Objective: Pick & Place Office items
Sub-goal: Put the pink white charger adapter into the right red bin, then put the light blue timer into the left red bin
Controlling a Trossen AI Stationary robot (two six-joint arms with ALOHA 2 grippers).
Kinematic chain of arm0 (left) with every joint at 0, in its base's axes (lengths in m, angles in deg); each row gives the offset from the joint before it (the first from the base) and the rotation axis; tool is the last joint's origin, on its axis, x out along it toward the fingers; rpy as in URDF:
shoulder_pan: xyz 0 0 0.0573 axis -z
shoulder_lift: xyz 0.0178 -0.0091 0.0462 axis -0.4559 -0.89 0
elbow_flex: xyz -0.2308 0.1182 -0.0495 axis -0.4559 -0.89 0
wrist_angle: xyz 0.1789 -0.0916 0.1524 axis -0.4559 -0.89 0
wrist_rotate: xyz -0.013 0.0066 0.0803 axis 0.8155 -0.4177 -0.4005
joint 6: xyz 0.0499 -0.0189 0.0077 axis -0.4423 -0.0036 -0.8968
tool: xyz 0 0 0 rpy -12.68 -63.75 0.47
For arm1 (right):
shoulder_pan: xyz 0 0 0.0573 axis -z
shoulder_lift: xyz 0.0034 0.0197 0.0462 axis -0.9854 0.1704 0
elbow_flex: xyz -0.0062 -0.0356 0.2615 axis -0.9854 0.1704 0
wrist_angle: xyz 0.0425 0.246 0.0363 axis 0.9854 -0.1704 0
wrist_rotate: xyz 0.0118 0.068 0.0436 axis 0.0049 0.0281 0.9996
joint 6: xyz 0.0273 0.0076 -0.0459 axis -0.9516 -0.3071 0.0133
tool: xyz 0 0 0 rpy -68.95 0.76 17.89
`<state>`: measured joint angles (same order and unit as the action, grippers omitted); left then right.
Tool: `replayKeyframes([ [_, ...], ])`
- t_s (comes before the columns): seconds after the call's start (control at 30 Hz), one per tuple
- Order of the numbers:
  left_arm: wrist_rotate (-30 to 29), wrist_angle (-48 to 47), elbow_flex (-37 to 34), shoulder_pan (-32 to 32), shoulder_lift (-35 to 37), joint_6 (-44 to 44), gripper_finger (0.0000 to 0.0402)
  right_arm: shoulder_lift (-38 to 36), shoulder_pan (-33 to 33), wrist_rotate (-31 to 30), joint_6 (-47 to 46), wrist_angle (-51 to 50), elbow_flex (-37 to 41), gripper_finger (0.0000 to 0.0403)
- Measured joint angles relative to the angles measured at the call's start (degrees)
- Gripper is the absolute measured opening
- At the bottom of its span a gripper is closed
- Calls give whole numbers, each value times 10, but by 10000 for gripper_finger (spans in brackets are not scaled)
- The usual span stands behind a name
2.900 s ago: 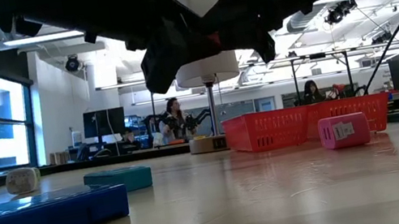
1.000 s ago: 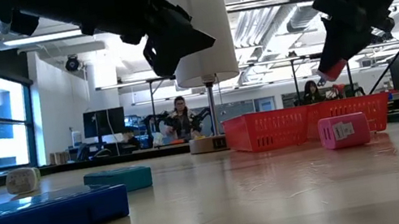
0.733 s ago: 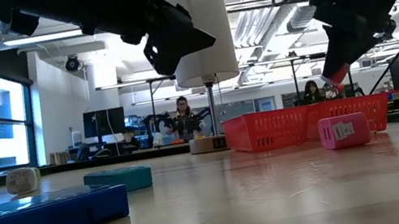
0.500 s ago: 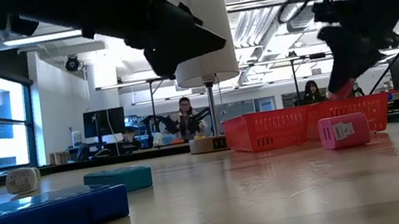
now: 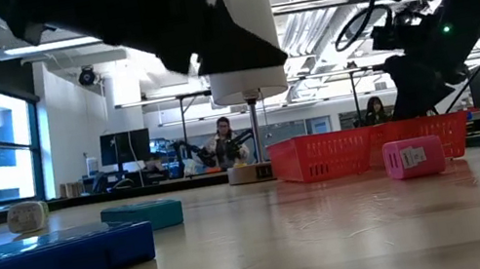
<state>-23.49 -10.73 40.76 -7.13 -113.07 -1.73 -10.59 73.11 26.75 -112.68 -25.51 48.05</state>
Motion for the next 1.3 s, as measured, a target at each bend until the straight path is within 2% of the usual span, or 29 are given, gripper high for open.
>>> replayKeyframes([
  [0.23,78,-33,0,-22,25,66,300,0,25,26,55,42,20,118],
  [0.5,88,-53,0,-28,25,86,301,1,58,73,90,64,24,139],
  [0.83,88,-55,0,-27,25,86,301,1,65,72,112,81,24,143],
  [1.03,88,-71,0,-27,25,86,301,1,65,84,135,109,24,174],
  [1.3,88,-74,0,-27,25,95,301,1,65,104,139,120,24,250],
])
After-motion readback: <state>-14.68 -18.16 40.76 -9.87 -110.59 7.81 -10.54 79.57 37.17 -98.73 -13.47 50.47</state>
